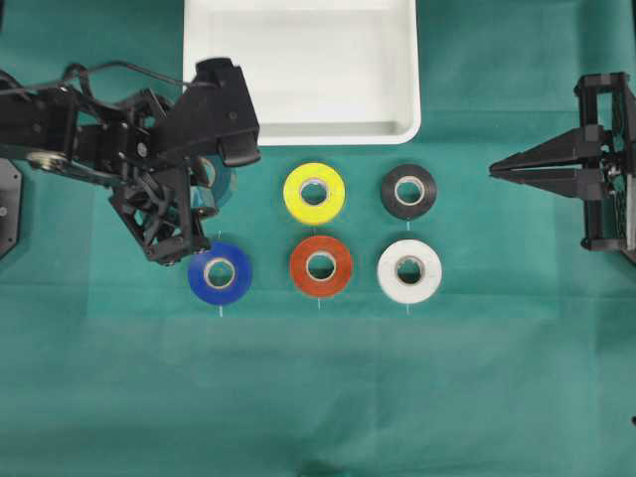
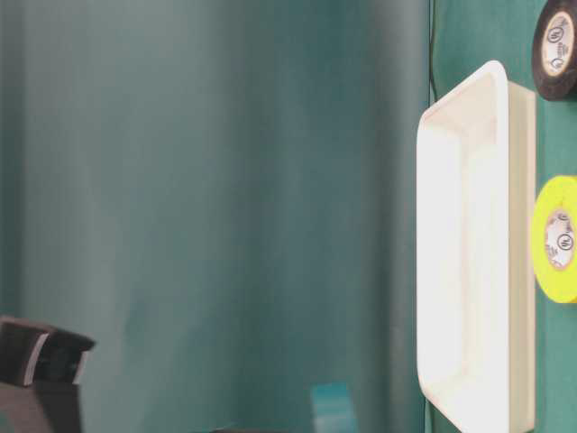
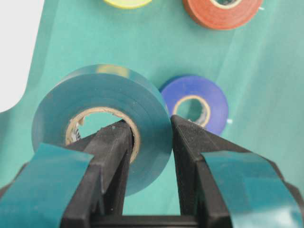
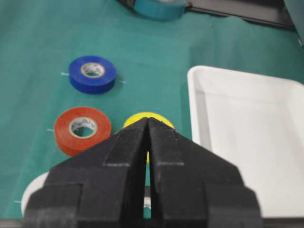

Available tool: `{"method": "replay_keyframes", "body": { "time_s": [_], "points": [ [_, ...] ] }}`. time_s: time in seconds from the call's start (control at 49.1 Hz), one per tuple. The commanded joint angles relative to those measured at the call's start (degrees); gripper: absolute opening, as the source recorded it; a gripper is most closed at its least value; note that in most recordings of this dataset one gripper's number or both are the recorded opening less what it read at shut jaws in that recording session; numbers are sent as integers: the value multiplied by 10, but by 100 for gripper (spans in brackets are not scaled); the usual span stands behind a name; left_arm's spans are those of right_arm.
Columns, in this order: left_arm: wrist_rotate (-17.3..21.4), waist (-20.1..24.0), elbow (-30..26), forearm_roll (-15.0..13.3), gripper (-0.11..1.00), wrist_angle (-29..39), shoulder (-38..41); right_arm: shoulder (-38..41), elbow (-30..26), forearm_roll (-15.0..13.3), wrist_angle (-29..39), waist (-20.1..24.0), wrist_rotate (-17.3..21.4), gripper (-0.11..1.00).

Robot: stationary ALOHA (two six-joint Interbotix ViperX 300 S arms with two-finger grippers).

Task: Place the tape from the fixed location into the white case.
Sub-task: 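Spread the left gripper fingers inside the hole to grip the roll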

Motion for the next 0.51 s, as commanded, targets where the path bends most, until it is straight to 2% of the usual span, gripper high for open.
{"method": "replay_keyframes", "body": {
  "time_s": [0.0,0.326,0.489],
  "points": [
    [1,-3,-29,4,22,18,-19,4,-15,0,-5,0,-1,0],
    [38,-4,-73,5,22,62,-36,5,-15,0,-5,0,0,0],
    [41,-4,-85,6,22,79,-36,5,-15,0,-5,0,0,0]
  ]
}}
